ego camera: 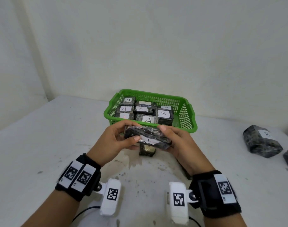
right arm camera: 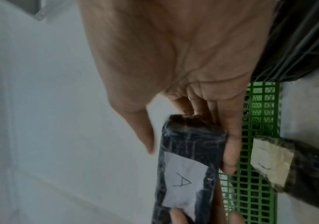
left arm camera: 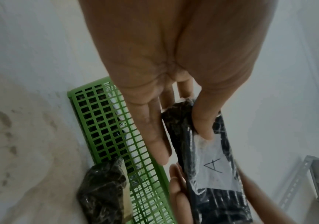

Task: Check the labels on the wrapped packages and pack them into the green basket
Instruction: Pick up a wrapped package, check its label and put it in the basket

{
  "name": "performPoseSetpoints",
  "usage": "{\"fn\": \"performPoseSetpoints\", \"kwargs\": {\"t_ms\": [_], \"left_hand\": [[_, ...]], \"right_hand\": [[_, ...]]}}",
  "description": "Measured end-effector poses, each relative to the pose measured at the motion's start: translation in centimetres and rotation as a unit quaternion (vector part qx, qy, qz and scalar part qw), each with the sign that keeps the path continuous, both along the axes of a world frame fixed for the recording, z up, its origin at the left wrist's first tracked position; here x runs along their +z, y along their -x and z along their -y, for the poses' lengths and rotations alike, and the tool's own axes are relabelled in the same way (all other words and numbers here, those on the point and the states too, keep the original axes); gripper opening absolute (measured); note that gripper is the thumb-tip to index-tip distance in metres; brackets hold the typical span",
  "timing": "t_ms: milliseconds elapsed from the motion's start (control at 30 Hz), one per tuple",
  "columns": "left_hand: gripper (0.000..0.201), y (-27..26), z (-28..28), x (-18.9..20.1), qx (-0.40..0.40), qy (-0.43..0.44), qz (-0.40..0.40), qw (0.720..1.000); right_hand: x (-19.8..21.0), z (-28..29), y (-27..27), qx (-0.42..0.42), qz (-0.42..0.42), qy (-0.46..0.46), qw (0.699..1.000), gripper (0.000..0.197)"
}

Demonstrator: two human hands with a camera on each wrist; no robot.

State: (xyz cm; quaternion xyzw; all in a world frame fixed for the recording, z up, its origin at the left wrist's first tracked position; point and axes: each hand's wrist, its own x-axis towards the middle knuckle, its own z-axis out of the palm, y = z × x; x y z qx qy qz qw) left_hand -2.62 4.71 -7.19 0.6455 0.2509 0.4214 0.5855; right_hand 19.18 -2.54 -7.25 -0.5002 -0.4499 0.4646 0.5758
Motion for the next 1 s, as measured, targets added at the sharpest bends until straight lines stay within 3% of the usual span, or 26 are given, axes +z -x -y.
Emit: {"fn": "performPoseSetpoints", "kwargs": {"t_ms": [100, 233, 367, 400, 500, 600, 733, 867, 1000], "left_hand": [[0.036, 0.0, -0.1, -0.2, -0.024, -0.004, 0.0, 1.0], [0.062, -0.2, -0.1, -0.4, -0.047, 0.055, -0.032, 0.997], [0.026, -0.3, -0.2, -0.5, 0.013, 0.036, -0.049, 0.998], [0.025, -0.2, -0.2, -0.5, 0.022, 0.025, -0.056, 0.998], [0.031, -0.1, -0.2, -0.5, 0.021, 0.021, -0.054, 0.998], [0.046, -0.3, -0.2, -0.6, -0.001, 0.081, -0.027, 0.996], [0.039, 0.0, -0.3, -0.5, 0.023, 0.082, -0.02, 0.996], [0.049, 0.3, -0.3, -0.2, -0.023, 0.104, -0.007, 0.994], [0.051, 0.2, -0.5, -0.3, -0.001, 0.096, -0.005, 0.995]], "right_hand": [[0.2, 0.2, -0.3, 0.02, -0.026, 0.001, 0.999, 0.049], [0.4, 0.6, -0.5, -0.01, 0.082, -0.035, 0.996, 0.033], [0.2, 0.5, 0.0, -0.018, 0.101, -0.04, 0.994, 0.036], [0.1, 0.4, 0.2, -0.019, 0.105, -0.039, 0.994, 0.037], [0.0, 0.4, 0.7, -0.038, 0.118, -0.04, 0.991, 0.033], [0.1, 0.4, 0.7, -0.051, 0.121, -0.049, 0.99, 0.03], [0.4, 0.7, 0.5, -0.008, 0.124, -0.045, 0.991, 0.039], [0.7, 0.7, 0.1, -0.022, 0.129, -0.057, 0.99, 0.032], [0.8, 0.9, 0.2, -0.012, 0.126, -0.062, 0.99, 0.035]]}}
